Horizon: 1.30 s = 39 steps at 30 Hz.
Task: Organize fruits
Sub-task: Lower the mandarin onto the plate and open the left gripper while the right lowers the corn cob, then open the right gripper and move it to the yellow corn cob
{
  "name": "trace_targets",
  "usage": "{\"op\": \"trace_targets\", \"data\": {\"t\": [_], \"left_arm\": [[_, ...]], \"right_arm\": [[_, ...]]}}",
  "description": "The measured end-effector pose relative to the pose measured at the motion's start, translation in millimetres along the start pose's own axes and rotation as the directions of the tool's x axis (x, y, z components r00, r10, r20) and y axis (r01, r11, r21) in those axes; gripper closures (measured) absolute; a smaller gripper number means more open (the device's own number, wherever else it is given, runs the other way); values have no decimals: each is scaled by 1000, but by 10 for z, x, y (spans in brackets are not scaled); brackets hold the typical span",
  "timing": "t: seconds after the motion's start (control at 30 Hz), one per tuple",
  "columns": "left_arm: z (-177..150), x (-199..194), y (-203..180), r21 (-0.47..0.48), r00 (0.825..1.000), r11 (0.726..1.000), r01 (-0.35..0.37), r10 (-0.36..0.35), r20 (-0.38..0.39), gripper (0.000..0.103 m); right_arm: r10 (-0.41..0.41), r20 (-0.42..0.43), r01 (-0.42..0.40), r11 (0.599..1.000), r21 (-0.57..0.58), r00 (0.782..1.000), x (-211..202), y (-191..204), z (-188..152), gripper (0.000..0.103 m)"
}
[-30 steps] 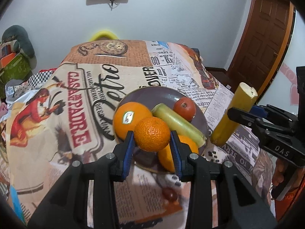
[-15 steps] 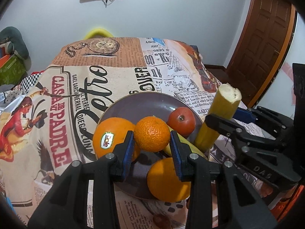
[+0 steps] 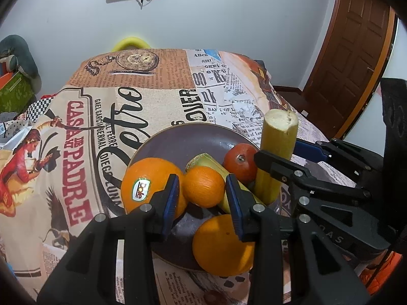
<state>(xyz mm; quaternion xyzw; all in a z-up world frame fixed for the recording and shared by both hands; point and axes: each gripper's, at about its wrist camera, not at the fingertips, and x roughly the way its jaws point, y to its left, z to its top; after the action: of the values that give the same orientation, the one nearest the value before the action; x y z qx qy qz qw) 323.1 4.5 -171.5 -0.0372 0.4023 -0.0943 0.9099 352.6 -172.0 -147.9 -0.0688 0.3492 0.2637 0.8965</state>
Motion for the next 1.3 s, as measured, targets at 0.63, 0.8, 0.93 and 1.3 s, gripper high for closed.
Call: {"op": "trace_targets", "data": {"t": [0.63, 0.8, 0.93, 1.3], "left_arm": [[12, -404, 211, -37, 995, 998, -53, 56, 82, 58], [-5, -389, 259, -49, 995, 997, -57, 60, 75, 58], [-30, -390, 262, -48, 996, 997, -59, 62, 69, 58], [-125, -712, 179, -32, 995, 998, -59, 61, 82, 58]], "right_arm": [[12, -15, -12, 998, -53, 1000, 95, 234, 13, 58], [11, -29, -13, 998, -55, 1000, 152, 247, 11, 58], [31, -47, -32, 999, -28, 998, 137, 221, -7, 57], [40, -15, -41, 999, -12, 999, -290, 257, -33, 56]]}}
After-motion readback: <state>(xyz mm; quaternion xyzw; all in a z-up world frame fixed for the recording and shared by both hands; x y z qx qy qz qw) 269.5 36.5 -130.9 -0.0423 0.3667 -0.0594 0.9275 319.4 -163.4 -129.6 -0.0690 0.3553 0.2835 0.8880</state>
